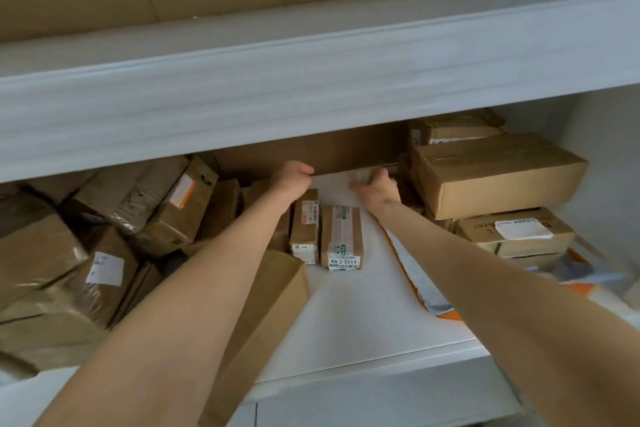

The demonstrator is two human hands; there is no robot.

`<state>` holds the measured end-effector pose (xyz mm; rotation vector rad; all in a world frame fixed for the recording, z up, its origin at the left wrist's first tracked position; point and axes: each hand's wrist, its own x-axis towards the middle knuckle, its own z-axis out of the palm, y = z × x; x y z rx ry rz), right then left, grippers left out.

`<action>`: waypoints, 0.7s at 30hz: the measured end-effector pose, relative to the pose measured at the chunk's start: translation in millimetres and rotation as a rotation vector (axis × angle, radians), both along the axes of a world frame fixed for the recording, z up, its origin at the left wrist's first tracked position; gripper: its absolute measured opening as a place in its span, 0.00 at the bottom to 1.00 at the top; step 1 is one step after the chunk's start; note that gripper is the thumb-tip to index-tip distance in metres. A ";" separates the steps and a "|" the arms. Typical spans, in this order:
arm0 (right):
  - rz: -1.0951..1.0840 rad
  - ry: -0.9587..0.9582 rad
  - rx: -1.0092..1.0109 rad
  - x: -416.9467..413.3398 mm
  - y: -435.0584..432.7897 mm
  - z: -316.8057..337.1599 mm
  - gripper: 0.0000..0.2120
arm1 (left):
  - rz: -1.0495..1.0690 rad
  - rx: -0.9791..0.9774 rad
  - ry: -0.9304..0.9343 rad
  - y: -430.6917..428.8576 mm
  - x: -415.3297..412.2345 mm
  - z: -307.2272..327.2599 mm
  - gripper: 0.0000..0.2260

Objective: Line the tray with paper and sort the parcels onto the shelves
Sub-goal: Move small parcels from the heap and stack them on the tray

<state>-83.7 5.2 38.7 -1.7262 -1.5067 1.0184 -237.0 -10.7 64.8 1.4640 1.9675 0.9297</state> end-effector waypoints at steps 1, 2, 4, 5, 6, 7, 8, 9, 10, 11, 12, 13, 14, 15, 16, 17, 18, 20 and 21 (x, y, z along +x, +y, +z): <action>0.002 -0.021 -0.021 -3.8 -4.5 -3.7 0.33 | 0.011 0.000 0.039 -7.2 -11.6 1.5 0.16; -0.002 -0.044 -0.037 -7.9 -8.1 -7.8 0.34 | 0.021 0.000 0.062 -13.9 -22.1 2.9 0.16; -0.008 -0.086 -0.075 -15.1 -17.1 -13.8 0.39 | 0.034 -0.016 0.076 -26.5 -39.8 5.2 0.17; -0.010 -0.095 -0.093 -19.1 -21.7 -16.0 0.41 | 0.035 -0.035 0.073 -32.3 -47.5 5.7 0.18; -0.008 -0.090 -0.111 -23.9 -26.4 -17.6 0.43 | 0.032 -0.063 0.069 -38.1 -55.0 6.0 0.20; -0.008 -0.087 -0.131 -30.0 -32.6 -19.3 0.44 | 0.022 -0.098 0.072 -45.2 -62.6 5.4 0.21; -0.013 -0.093 -0.146 -30.8 -33.9 -22.3 0.45 | 0.006 -0.131 0.082 -48.0 -63.5 4.6 0.23; -0.010 -0.122 -0.155 -34.7 -38.7 -24.2 0.45 | -0.009 -0.160 0.097 -53.1 -66.3 3.3 0.25; -0.002 -0.167 -0.153 -39.4 -43.4 -25.7 0.45 | -0.026 -0.186 0.119 -58.2 -69.3 2.3 0.26; 0.010 -0.211 -0.141 -44.2 -47.8 -27.1 0.45 | -0.042 -0.213 0.150 -63.3 -71.3 1.0 0.27; 0.011 -0.248 -0.118 -49.4 -52.4 -27.8 0.44 | -0.057 -0.245 0.189 -67.9 -74.2 -0.5 0.28; 0.006 -0.275 -0.086 -54.9 -57.6 -27.1 0.43 | -0.073 -0.286 0.227 -72.3 -77.6 -2.2 0.29; -0.002 -0.295 -0.049 -60.5 -61.2 -27.6 0.41 | -0.089 -0.329 0.260 -76.3 -81.6 -4.4 0.30; -0.004 -0.314 -0.008 -66.1 -65.2 -26.8 0.39 | -0.101 -0.370 0.281 -80.3 -85.9 -6.3 0.32; 0.003 -0.317 0.022 -71.5 -67.1 -27.5 0.37 | -0.115 -0.406 0.294 -84.0 -90.6 -8.4 0.33; 0.019 -0.312 0.043 -76.1 -70.2 -25.7 0.35 | -0.132 -0.438 0.305 -87.3 -94.9 -9.7 0.35; 0.044 -0.306 0.047 -81.2 -72.1 -25.1 0.33 | -0.151 -0.471 0.318 -90.4 -99.7 -10.9 0.37; 0.144 -0.300 0.010 -90.3 -76.1 -23.3 0.27 | -0.186 -0.538 0.321 -95.8 -106.6 -11.9 0.40; 0.208 -0.303 -0.032 -96.1 -77.6 -23.6 0.26 | -0.199 -0.582 0.308 -99.3 -109.7 -12.5 0.41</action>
